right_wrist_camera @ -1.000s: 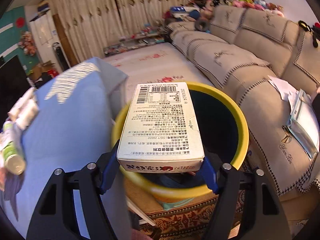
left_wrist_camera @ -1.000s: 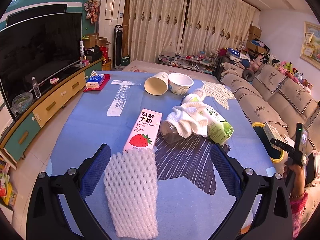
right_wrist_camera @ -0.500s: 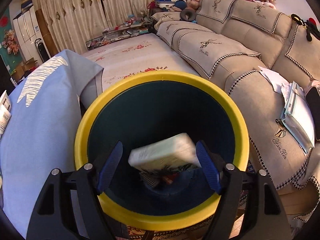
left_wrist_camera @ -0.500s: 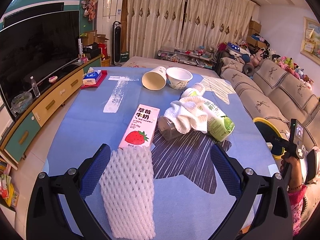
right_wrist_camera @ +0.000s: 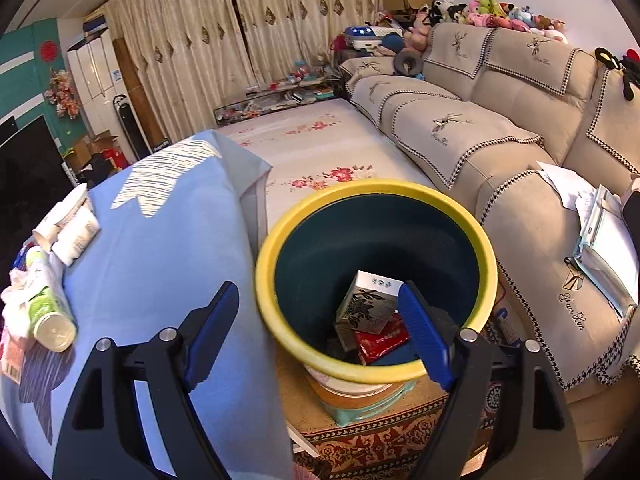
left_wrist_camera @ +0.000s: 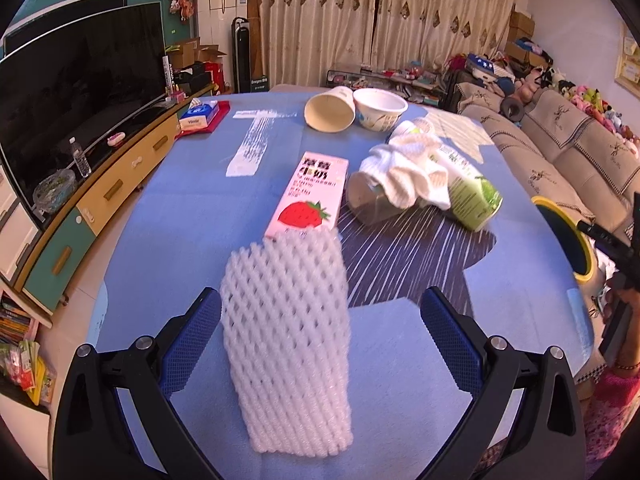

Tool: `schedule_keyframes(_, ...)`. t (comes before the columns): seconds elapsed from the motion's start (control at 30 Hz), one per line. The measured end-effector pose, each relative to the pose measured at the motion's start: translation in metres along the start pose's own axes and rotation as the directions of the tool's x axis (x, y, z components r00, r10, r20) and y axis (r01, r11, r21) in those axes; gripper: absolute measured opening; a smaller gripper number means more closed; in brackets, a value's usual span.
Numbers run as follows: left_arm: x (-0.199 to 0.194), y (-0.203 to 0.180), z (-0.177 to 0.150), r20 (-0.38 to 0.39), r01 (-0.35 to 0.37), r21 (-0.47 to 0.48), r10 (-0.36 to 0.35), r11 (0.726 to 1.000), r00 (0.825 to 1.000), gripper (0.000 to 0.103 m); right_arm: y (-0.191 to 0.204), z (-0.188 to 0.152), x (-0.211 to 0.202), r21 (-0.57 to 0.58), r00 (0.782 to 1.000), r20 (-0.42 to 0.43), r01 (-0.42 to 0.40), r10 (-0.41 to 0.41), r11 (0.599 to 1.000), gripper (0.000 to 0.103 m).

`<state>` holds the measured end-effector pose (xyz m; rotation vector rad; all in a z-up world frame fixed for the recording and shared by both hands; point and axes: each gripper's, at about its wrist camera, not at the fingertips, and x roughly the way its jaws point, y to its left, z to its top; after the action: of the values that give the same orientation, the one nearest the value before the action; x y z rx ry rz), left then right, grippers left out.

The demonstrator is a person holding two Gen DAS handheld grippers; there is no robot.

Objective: Collect trash
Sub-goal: 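Grasp the white foam fruit net with the left gripper and lift it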

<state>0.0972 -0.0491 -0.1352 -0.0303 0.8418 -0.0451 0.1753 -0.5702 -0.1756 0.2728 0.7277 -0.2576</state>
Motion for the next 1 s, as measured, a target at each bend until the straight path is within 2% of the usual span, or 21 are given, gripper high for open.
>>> schedule_keyframes(0.4, 0.025, 0.02, -0.017, -0.074, -0.045, -0.046, 0.042, 0.998, 0.996, 0.096, 0.009, -0.013, -0.006, -0.001, 0.999, -0.014, -0.037, 0.037, 0.999, 0.078)
schedule_keyframes(0.67, 0.04, 0.026, -0.024, -0.133, -0.004, -0.08, -0.007, 0.997, 0.991, 0.068, 0.016, -0.019, -0.006, -0.014, 0.999, -0.018, -0.052, 0.052, 0.999, 0.078)
schedule_keyframes(0.77, 0.04, 0.029, -0.026, -0.136, 0.003, -0.088, -0.015, 0.996, 0.991, 0.053, 0.016, -0.019, -0.007, -0.013, 0.998, -0.019, -0.058, 0.057, 0.998, 0.078)
schedule_keyframes(0.83, 0.039, 0.032, -0.026, -0.135, 0.011, -0.096, -0.024, 0.995, 0.991, 0.037, 0.016, -0.019, -0.008, -0.012, 0.998, -0.018, -0.06, 0.06, 0.998, 0.078)
schedule_keyframes(1.0, 0.029, 0.031, -0.027, -0.112, 0.02, -0.071, -0.028, 0.997, 0.993, 0.029, 0.015, -0.02, -0.012, -0.009, 0.998, -0.012, -0.064, 0.064, 0.998, 0.078)
